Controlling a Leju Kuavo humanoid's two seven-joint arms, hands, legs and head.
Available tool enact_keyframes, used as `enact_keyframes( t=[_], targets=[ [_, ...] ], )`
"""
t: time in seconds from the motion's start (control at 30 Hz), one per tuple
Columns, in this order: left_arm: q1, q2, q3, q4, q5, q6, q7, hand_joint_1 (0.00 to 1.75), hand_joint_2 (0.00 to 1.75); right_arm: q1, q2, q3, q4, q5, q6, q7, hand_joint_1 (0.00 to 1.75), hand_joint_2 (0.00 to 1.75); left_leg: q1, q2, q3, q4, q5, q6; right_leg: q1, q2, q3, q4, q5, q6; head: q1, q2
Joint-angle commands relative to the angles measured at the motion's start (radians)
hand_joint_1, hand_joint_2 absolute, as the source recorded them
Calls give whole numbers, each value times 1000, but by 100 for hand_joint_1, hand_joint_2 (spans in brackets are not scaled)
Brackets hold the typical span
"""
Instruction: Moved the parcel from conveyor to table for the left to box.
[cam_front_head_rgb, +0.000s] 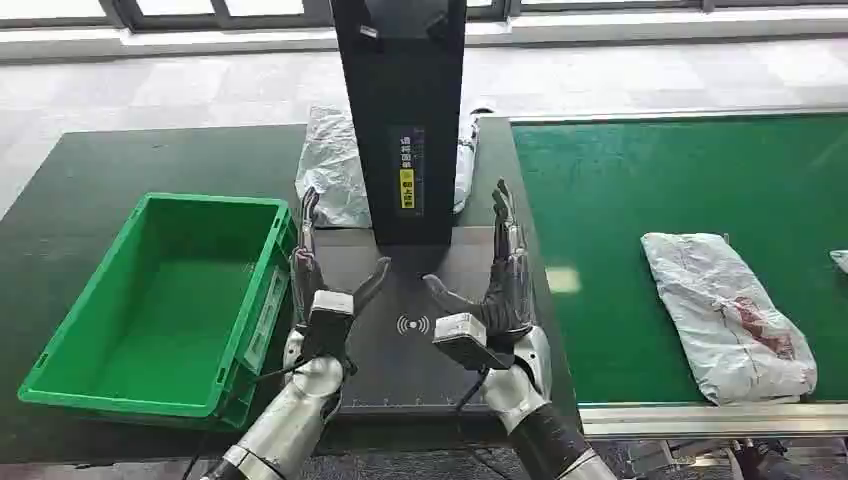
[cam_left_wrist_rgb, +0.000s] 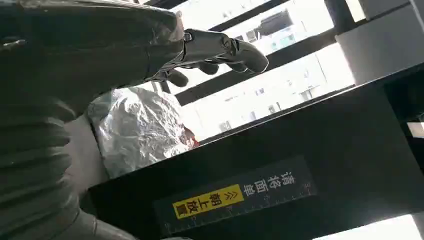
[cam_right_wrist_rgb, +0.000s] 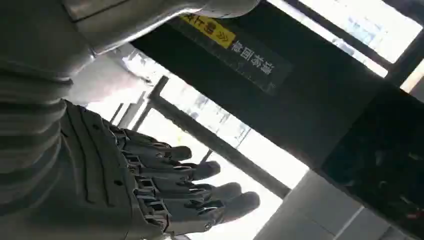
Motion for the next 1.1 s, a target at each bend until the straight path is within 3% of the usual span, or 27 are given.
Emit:
enact_keyframes(
  t=[0.03, 0.13, 0.23, 0.3, 0.4, 0.67, 0.83, 1.1],
  targets=[
    [-49, 10, 84, 100, -40, 0, -49, 0, 175, -7, 36, -563, 33, 526, 0, 257, 0, 175, 0, -5, 1, -1, 1, 0, 0, -2, 2, -1, 0, 0, 0, 0],
    [-51, 14, 107, 106, -52, 0, -49, 0, 175, 4, -4, -583, 59, 656, 0, 395, 0, 175, 0, -8, 1, -1, 1, 1, 0, -4, 5, -3, 1, 0, 1, 0],
    [-49, 17, 121, 114, -30, 0, -49, 0, 175, -8, -34, -616, 86, 781, 0, 517, 0, 175, 0, -3, 2, -1, 0, 1, -1, -2, 3, -2, 0, 0, 0, 0],
    [-49, 16, 122, 115, -31, 0, -49, 0, 175, -10, -36, -621, 92, 786, 0, 524, 0, 175, 0, -4, 2, -1, 0, 2, -1, -2, 3, -2, 0, 0, 0, 0],
    [-45, 9, 134, 119, -50, 0, -49, 0, 175, -24, -60, -640, 123, 881, 0, 617, 0, 175, -1, -3, 1, -1, 0, 2, -1, -1, 3, -2, 0, 0, 0, 0],
    [-42, -13, 178, 129, -85, 0, -49, 0, 175, -112, -182, -609, 435, 1061, 38, 938, 0, 175, -1, -3, 3, -1, 0, 3, -1, 1, 5, -4, 2, 1, 0, 0],
    [-47, -16, 195, 137, -89, 0, -49, 0, 175, -141, -223, -574, 534, 1094, 107, 1043, 0, 175, -1, -4, 2, -1, 0, 2, -1, 0, 4, -3, 1, 1, 0, 0],
    [-48, -16, 201, 138, -94, 0, -49, 0, 175, -152, -242, -549, 564, 1094, 138, 1083, 0, 175, -1, -1, 1, 0, -1, 2, -1, 1, 2, -1, 0, 1, 0, 0]
  ],
)
